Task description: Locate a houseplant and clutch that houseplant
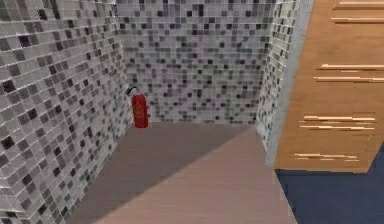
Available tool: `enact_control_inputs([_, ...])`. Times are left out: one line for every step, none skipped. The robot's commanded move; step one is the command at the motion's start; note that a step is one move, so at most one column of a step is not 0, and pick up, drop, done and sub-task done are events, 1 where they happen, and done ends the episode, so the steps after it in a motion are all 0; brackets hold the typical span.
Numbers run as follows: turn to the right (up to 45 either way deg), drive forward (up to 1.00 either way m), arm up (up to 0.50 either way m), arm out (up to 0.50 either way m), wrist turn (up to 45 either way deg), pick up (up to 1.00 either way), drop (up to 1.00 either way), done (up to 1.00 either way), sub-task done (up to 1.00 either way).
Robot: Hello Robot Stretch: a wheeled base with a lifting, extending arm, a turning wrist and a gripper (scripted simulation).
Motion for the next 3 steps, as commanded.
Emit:
enact_control_inputs([42.0, 0.00, 0.00, 0.00, 0.0, 0.00, 0.00, 0.00, 0.00])
enact_control_inputs([0.0, 0.65, 0.00, 0.00, 0.0, 0.00, 0.00, 0.00, 0.00])
enact_control_inputs([27.0, 0.00, 0.00, 0.00, 0.0, 0.00, 0.00, 0.00, 0.00])
